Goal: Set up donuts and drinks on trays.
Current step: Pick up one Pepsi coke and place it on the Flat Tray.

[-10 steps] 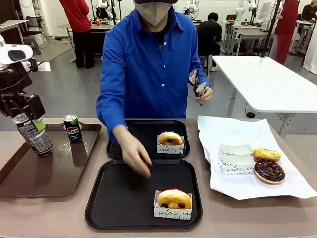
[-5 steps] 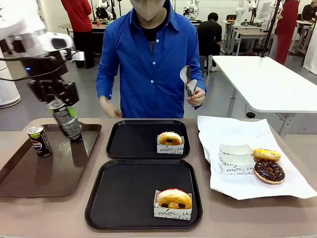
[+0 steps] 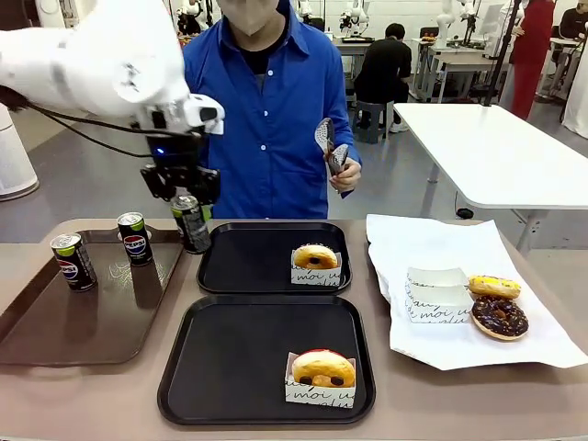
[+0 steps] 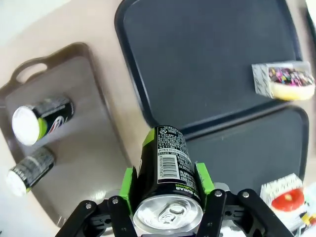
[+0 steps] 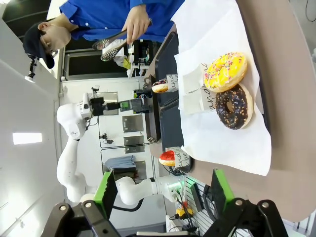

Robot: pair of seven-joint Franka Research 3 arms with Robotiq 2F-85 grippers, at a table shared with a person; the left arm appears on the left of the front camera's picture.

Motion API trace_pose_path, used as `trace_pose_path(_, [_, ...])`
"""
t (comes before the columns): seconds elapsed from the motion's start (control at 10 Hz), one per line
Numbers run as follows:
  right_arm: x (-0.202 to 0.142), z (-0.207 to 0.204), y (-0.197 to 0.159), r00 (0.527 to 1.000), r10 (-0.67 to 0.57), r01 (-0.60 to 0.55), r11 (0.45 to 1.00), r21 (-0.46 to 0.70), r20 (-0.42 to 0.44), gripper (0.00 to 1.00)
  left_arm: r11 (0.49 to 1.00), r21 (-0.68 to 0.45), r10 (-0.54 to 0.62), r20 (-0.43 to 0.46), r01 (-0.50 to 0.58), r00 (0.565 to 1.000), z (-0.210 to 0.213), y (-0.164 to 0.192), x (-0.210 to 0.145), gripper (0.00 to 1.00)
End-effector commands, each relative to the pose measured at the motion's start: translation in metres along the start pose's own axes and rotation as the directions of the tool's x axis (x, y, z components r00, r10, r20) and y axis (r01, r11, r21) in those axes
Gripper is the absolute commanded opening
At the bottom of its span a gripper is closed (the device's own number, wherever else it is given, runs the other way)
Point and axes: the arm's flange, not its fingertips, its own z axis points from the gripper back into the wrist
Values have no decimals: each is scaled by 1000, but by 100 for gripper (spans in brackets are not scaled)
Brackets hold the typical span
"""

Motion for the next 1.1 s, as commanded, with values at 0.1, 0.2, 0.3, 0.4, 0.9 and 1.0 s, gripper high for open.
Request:
trace_pose_path(0.1, [0, 1, 0, 1000, 3, -3, 1000, 12, 0, 100, 994, 45, 98, 5, -98, 995, -26, -19, 33, 58])
trace_pose_path(0.2, [0, 1, 0, 1000, 3, -3, 1000, 12, 0, 100, 995, 1, 95, -4, -95, 995, -35, -22, 39, 58])
trace_pose_path(0.3, [0, 1, 0, 1000, 3, -3, 1000, 12, 0, 100, 993, -20, 115, -8, -115, 993, -45, -25, 40, 58])
trace_pose_path(0.4, [0, 1, 0, 1000, 3, -3, 1000, 12, 0, 100, 992, -21, 127, -3, -128, 992, -57, -27, 38, 58])
trace_pose_path(0.9, [0, 1, 0, 1000, 3, -3, 1000, 12, 0, 100, 989, 15, 146, -41, -145, 988, -83, -30, 44, 58])
trace_pose_path(1.0, [0, 1, 0, 1000, 3, -3, 1000, 12, 0, 100, 989, 16, 151, -48, -150, 987, -87, -29, 44, 58])
